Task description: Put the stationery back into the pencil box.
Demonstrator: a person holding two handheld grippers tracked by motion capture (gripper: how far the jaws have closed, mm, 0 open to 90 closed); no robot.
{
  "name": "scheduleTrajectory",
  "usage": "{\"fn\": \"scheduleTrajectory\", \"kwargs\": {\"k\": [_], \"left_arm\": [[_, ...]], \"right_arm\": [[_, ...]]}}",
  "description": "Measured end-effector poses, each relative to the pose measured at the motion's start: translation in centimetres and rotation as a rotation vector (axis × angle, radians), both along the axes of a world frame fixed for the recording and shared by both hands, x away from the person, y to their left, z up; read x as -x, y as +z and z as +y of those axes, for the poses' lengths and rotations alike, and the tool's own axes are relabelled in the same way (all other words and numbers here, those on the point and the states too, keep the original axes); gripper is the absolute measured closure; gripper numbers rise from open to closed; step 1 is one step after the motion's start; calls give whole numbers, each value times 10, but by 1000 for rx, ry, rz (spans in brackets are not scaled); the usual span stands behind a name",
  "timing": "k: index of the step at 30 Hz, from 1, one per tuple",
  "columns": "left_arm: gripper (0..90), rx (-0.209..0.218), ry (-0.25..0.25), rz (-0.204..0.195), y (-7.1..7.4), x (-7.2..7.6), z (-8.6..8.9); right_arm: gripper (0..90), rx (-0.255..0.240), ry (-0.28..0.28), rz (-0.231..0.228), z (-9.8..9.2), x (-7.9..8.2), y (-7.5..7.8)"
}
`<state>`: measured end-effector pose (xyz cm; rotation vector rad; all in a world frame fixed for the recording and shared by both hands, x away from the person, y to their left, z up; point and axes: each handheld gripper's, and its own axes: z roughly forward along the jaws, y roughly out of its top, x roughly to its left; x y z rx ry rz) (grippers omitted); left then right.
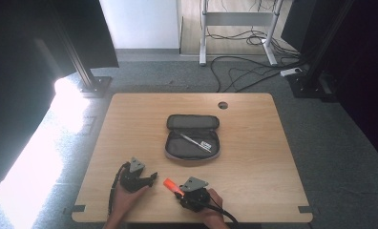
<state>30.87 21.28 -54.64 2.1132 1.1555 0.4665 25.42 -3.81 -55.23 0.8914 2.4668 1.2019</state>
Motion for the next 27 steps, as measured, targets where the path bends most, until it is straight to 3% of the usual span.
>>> {"fn": "scheduleTrajectory", "kwargs": {"k": [27], "left_arm": [[318, 0, -1, 0, 0, 0, 0]], "right_arm": [[660, -56, -15, -43, -22, -6, 19]]}}
